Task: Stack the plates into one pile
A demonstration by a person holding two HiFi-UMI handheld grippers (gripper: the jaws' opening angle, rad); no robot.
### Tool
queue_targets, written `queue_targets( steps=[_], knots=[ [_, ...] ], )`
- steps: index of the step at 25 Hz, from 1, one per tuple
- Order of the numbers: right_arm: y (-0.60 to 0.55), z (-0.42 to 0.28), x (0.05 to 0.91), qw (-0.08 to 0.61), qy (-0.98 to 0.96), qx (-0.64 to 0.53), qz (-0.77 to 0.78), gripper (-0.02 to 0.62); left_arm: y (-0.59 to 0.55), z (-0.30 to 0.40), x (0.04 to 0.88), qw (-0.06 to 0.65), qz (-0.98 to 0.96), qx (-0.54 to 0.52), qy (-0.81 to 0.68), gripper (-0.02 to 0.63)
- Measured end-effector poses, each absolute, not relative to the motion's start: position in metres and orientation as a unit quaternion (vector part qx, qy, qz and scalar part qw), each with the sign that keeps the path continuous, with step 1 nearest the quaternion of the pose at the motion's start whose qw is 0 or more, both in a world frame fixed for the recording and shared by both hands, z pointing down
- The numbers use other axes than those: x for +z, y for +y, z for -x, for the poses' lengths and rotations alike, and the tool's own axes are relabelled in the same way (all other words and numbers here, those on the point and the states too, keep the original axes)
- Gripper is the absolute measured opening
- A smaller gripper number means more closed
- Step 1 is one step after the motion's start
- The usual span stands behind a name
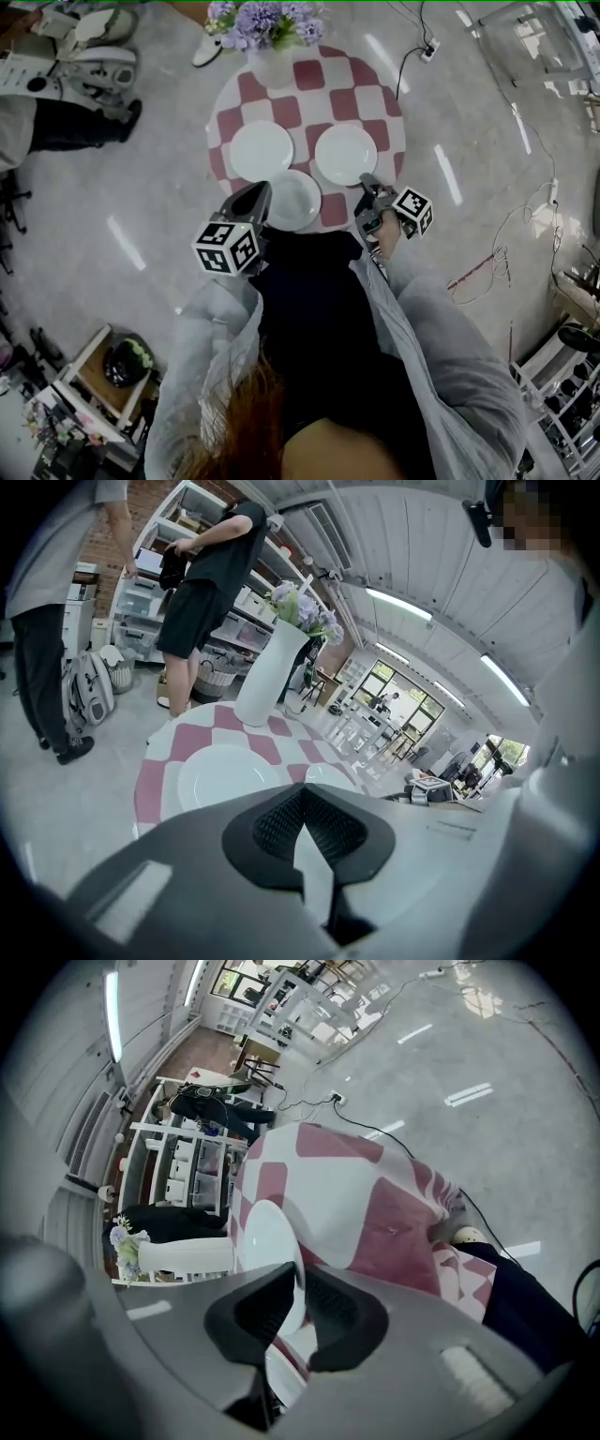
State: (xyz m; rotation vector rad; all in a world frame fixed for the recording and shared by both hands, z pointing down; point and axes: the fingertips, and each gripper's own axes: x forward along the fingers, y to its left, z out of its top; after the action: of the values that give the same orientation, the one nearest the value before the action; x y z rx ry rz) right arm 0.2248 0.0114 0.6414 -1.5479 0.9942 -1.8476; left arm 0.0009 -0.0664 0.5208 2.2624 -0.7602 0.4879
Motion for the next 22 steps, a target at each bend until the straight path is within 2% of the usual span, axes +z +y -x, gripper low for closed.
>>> queue_targets(
  steps=[9,17,22],
  knots=[
    [0.01,-0.225,0.632,0.255,0.392,-0.669,0.578,0.028,-0.065,0.008,0.519,0.346,-0.867,0.185,-0.308,0.018],
    [-0.002,-0.232,0.596,0.296,0.433,-0.639,0.563,0.012,-0.064,0.004,0.514,0.343,-0.87,0.176,-0.306,0.018],
    [-0.014,-0.229,0.576,0.288,0.474,-0.623,0.552,0.014,-0.062,0.007,0.514,0.348,-0.869,0.171,-0.308,0.018]
  ],
)
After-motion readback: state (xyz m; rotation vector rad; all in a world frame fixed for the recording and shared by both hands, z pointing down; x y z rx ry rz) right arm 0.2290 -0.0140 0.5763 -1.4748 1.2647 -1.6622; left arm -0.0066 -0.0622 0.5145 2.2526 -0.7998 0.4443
